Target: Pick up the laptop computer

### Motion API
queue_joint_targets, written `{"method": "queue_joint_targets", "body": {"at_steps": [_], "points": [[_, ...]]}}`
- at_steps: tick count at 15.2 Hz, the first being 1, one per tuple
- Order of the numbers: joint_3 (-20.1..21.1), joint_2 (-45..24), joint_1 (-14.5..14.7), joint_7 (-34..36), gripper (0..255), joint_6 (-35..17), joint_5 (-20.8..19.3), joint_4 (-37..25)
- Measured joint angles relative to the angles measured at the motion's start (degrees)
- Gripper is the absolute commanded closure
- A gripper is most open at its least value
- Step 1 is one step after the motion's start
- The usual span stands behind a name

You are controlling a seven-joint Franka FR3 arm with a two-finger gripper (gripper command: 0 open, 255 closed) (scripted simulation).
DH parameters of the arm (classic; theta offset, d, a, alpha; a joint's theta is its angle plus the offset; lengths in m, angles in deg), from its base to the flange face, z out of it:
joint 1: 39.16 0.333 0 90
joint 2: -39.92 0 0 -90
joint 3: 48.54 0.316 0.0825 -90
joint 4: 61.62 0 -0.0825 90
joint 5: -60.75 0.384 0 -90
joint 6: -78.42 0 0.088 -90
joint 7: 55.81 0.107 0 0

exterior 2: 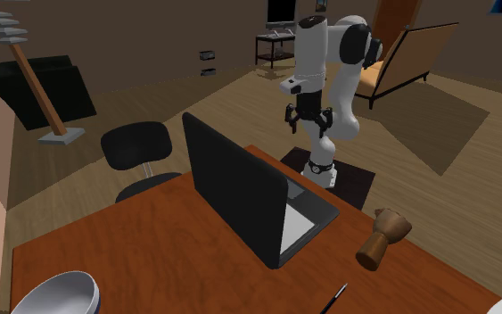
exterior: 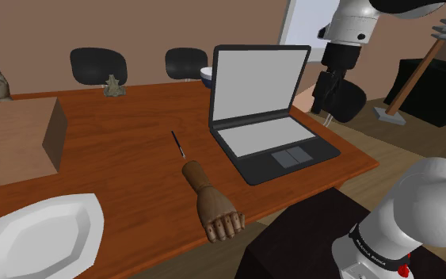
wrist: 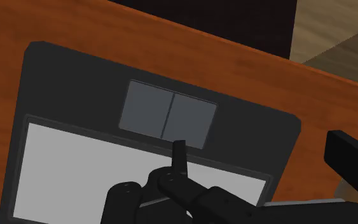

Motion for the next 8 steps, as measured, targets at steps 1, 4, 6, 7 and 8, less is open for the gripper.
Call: {"method": "queue_joint_targets", "body": {"at_steps": [1,4,6,7,8], "points": [[0.0,0.0,0.0,0.0,0,0.0,0.0,0.0],[-2.6,-3.8,0.8,-6.2,0,-0.6,-2.3,-3.4],[-4.9,-6.4,1.6,-12.0,0,-0.5,-4.1,-6.4],[-5.8,-8.2,2.2,-14.8,0,-0.6,-4.8,-8.3],[-6.7,-9.8,2.7,-17.7,0,-0.9,-5.4,-9.9]]}}
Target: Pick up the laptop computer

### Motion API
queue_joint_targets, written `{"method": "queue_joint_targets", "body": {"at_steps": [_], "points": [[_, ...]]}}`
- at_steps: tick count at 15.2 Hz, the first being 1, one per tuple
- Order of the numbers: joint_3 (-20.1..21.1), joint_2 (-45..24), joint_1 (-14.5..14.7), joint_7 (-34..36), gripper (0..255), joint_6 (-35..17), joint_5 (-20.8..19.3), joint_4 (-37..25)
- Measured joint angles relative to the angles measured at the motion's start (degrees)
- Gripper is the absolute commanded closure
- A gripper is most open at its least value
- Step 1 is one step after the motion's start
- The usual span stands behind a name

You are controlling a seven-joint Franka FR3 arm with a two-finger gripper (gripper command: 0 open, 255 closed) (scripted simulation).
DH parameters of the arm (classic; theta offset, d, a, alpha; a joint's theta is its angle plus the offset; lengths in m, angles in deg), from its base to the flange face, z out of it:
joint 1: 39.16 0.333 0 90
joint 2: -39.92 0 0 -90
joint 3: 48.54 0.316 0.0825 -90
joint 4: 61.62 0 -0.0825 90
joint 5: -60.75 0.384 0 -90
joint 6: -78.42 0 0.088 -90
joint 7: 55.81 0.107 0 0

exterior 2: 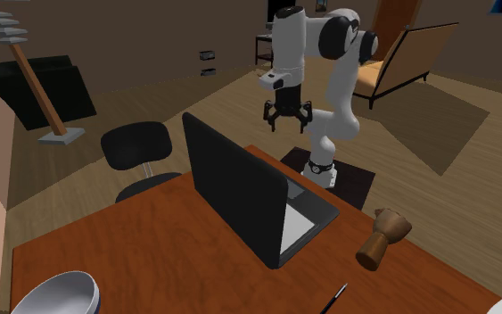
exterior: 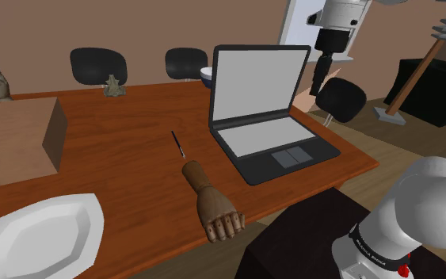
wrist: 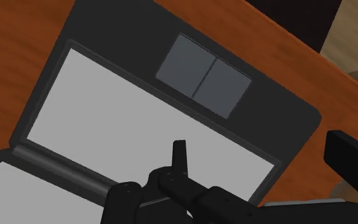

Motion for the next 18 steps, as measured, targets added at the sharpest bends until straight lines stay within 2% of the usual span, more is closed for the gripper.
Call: {"method": "queue_joint_targets", "body": {"at_steps": [4,8,12,18], "points": [[-3.9,-7.1,2.0,-12.1,0,0.0,-2.0,-8.1],[-7.1,-15.3,3.9,-23.9,0,-0.2,-2.2,-17.1],[-9.5,-23.7,5.1,-35.7,0,0.8,-1.1,-27.6],[-11.3,-38.6,4.7,-52.8,0,5.8,3.2,-48.6]]}}
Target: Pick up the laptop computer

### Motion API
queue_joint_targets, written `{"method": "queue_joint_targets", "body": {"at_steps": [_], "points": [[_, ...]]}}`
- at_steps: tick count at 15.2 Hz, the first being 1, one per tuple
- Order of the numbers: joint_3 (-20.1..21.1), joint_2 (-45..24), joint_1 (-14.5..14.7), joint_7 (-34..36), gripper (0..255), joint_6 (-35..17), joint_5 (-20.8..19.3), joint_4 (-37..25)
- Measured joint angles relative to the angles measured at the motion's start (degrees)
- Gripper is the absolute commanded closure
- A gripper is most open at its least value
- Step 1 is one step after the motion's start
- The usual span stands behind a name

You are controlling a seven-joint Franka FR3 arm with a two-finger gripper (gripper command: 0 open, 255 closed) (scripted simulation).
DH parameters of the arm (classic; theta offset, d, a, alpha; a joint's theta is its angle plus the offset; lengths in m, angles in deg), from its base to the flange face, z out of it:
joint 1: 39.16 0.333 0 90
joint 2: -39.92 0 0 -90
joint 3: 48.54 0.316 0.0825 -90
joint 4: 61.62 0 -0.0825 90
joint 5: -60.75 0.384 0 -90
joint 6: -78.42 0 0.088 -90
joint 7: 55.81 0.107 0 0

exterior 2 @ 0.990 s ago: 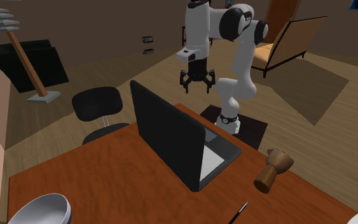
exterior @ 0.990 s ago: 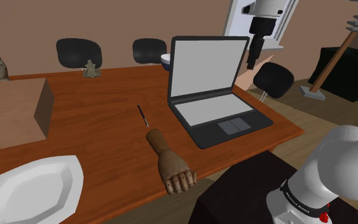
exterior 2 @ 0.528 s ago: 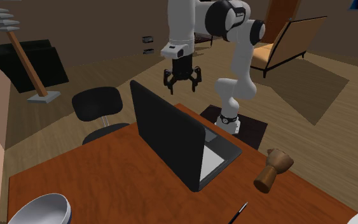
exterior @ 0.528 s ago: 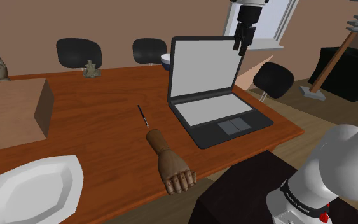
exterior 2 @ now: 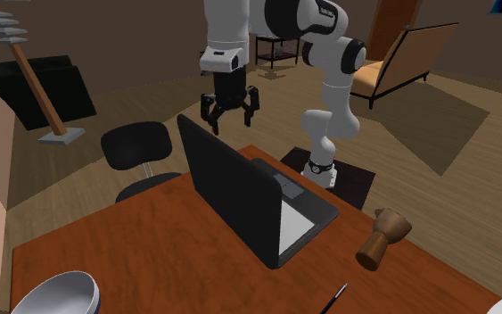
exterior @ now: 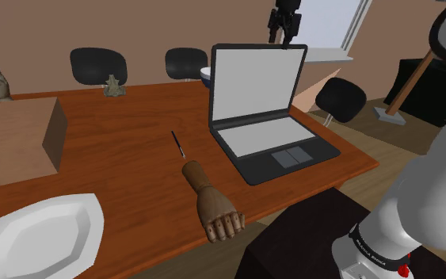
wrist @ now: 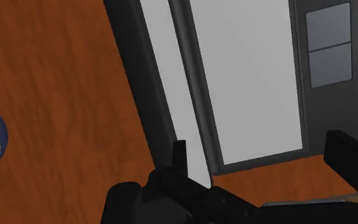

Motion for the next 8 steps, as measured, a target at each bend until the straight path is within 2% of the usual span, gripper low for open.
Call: {"method": "queue_joint_targets", "body": {"at_steps": [3,5,8], "points": [[0.2,-8.6,-1.6,-7.5,0,3.9,2.9,-13.0],[0.4,-9.5,-1.6,-8.9,0,3.5,3.1,-13.6],[0.6,-8.3,-1.2,-9.2,0,0.8,2.7,-9.8]]}}
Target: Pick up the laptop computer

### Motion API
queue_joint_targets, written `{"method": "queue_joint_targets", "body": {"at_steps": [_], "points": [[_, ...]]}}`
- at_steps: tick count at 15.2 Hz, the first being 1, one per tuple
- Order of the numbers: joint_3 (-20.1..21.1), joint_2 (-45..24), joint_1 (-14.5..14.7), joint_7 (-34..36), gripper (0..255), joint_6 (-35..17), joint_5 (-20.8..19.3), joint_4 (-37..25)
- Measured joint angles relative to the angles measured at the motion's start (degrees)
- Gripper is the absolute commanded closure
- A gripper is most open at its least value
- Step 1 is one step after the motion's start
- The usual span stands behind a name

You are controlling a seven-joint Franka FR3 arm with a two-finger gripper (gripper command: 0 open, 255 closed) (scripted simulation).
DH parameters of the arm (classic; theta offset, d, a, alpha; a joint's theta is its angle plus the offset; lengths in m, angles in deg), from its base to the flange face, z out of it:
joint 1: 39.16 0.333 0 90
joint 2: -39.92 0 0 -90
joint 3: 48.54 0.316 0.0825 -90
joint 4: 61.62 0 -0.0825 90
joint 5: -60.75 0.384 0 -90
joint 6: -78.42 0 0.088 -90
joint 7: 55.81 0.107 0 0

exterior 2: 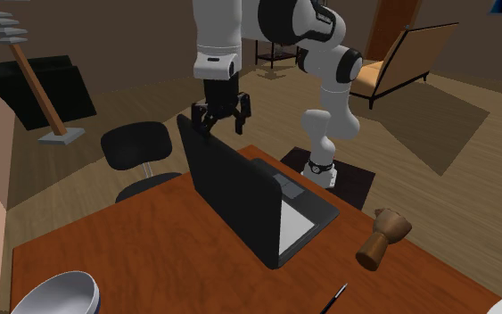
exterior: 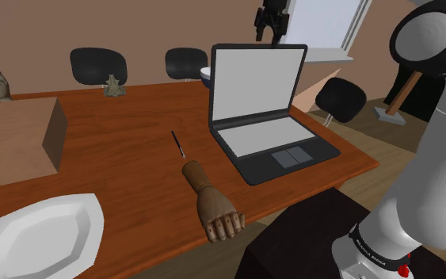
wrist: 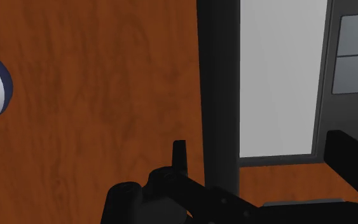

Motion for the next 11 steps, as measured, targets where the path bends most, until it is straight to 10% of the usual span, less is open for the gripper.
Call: {"method": "queue_joint_targets", "body": {"at_steps": [3,4,11], "points": [[0.1,1.0,0.4,0.2,0,-2.6,-0.4,3.6],[0.1,1.1,0.4,0.1,255,-3.0,-0.4,4.1],[0.1,1.3,0.5,0.2,255,-3.3,-0.5,4.5]]}}
